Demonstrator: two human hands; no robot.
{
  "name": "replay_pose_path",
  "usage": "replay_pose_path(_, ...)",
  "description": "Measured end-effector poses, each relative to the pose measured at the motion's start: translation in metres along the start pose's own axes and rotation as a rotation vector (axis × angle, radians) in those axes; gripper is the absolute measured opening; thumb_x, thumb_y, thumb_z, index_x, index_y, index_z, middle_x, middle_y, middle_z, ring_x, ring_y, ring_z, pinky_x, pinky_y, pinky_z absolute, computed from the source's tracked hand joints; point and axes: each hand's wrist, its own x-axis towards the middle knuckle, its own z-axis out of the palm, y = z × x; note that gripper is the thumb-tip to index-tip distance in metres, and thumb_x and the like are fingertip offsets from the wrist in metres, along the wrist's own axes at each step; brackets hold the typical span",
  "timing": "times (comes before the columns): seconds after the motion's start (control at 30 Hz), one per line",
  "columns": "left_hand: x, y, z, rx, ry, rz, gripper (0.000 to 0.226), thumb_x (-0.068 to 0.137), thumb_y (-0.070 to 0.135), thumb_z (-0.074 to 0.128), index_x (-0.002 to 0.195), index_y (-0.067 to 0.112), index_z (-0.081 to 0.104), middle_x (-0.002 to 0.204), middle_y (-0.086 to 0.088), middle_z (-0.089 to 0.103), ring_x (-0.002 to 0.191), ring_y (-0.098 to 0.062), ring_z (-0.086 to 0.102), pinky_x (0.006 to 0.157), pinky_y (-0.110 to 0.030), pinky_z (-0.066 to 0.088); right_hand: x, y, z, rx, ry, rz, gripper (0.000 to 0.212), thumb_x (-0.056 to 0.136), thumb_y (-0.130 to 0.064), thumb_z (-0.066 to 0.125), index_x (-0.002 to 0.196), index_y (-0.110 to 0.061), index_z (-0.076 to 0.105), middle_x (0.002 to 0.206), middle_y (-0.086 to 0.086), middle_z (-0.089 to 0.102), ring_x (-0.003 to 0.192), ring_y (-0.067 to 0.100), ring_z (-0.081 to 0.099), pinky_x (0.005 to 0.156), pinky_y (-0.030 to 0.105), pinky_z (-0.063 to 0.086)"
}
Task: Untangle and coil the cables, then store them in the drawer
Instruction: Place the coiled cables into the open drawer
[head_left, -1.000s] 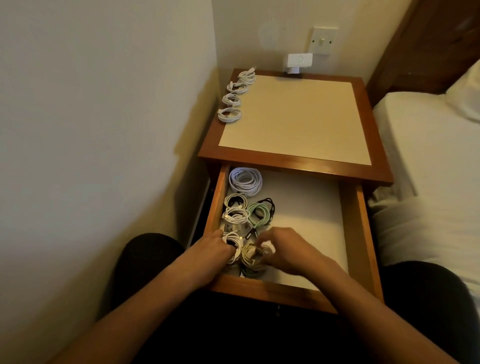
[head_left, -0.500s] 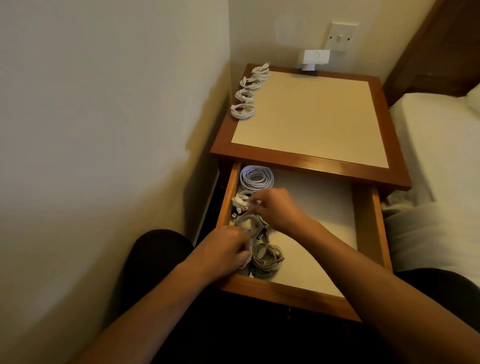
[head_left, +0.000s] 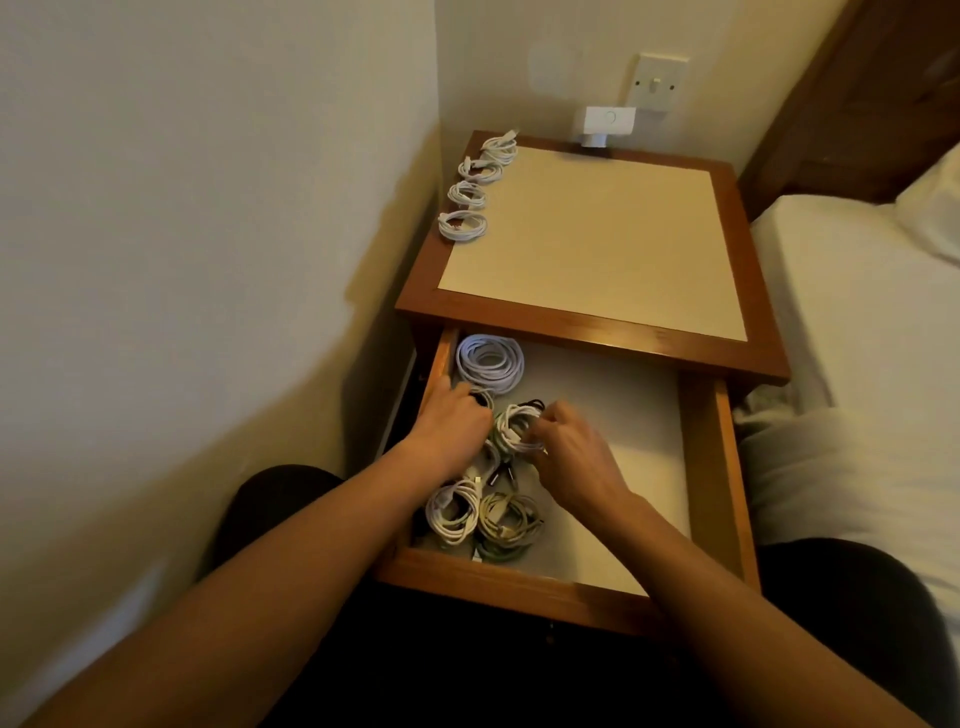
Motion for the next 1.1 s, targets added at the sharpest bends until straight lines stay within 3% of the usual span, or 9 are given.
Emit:
replay_pose_path(0.13,0.008,0.0,0.001,-0.029,-0.006,0.008,0.023,0.09,0.014,0.06,0.108,0.019,0.072,0.106,-0.004,0.072,0.118,-0.028,0.061,0.11,-0.057,0.038,0.009,0.002,0.004,-0.019,0.07,-0.009,0.025,0.091,-0.012,0.073,0.115,-0.02,0.072,0.121,0.002,0.059,0.102,0.021,0.059,0.08,0.034,0.056)
replay_pose_path(0.27,0.004,-0.001,0.013,-0.135,0.05,0.018,0.017,0.09,0.012,0.062,0.105,0.016,0.07,0.105,-0.006,0.069,0.109,-0.028,0.063,0.096,-0.045,0.049,0.004,0.002,-0.003,0.019,0.089,-0.01,0.021,0.093,-0.018,0.072,0.114,-0.021,0.073,0.117,0.001,0.061,0.101,0.02,0.059,0.077,0.032,0.054)
replay_pose_path(0.37,-0.007,-0.002,0.01,-0.167,0.216,-0.002,0.019,0.087,0.02,0.068,0.106,0.021,0.071,0.107,-0.002,0.066,0.11,-0.027,0.057,0.103,-0.045,0.038,-0.014,-0.001,-0.016,0.07,0.174,-0.03,0.015,0.092,-0.028,0.074,0.106,-0.022,0.074,0.107,-0.002,0.06,0.097,0.016,0.055,0.073,0.031,0.052)
replay_pose_path(0.43,-0.013,-0.003,0.008,-0.157,0.289,-0.033,0.021,0.086,0.021,0.068,0.107,0.024,0.07,0.106,0.002,0.066,0.111,-0.025,0.055,0.102,-0.044,0.034,-0.029,-0.01,-0.02,0.068,0.129,-0.078,0.018,0.093,-0.034,0.072,0.108,-0.024,0.073,0.107,-0.003,0.059,0.098,0.015,0.051,0.075,0.031,0.051)
replay_pose_path(0.6,-0.014,-0.003,0.007,-0.193,0.259,-0.056,0.028,0.093,0.026,0.063,0.121,0.026,0.065,0.121,0.003,0.063,0.123,-0.02,0.052,0.109,-0.044,0.028,-0.039,-0.029,-0.006,-0.053,-0.224,-0.127,0.026,0.091,-0.036,0.071,0.113,-0.022,0.071,0.114,0.001,0.06,0.111,0.023,0.051,0.08,0.034,0.047)
replay_pose_path(0.73,-0.014,-0.008,0.01,-0.189,0.142,-0.033,0.035,0.096,0.036,0.061,0.13,0.026,0.061,0.128,0.003,0.06,0.13,-0.021,0.05,0.116,-0.052,0.015,-0.029,-0.027,-0.018,0.005,-0.127,-0.066,0.034,0.095,-0.043,0.066,0.124,-0.026,0.067,0.129,-0.002,0.058,0.118,0.023,0.05,0.09,0.034,0.048)
replay_pose_path(0.83,-0.013,-0.008,0.008,-0.07,0.038,-0.011,0.025,0.094,0.028,0.062,0.118,0.028,0.067,0.111,0.005,0.065,0.118,-0.021,0.059,0.116,-0.059,0.008,-0.018,-0.029,-0.018,-0.035,-0.212,-0.058,0.049,0.098,-0.048,0.06,0.143,-0.029,0.055,0.155,0.0,0.044,0.136,0.029,0.042,0.106,0.041,0.044)
replay_pose_path(0.97,-0.013,-0.008,0.005,-0.02,0.054,-0.023,0.019,0.091,0.019,0.063,0.105,0.028,0.071,0.097,0.007,0.067,0.107,-0.021,0.064,0.117,-0.06,0.011,-0.007,-0.02,-0.007,-0.061,-0.21,-0.025,0.043,0.102,-0.039,0.056,0.143,-0.026,0.056,0.157,0.001,0.043,0.136,0.029,0.041,0.107,0.039,0.042)
replay_pose_path(1.1,-0.015,-0.009,0.006,-0.051,0.078,-0.019,0.02,0.09,0.016,0.065,0.105,0.027,0.071,0.098,0.006,0.068,0.107,-0.022,0.064,0.119,-0.061,0.011,-0.01,-0.016,-0.002,-0.064,-0.158,-0.023,0.043,0.102,-0.037,0.058,0.144,-0.03,0.056,0.158,-0.004,0.041,0.135,0.026,0.041,0.102,0.035,0.046)
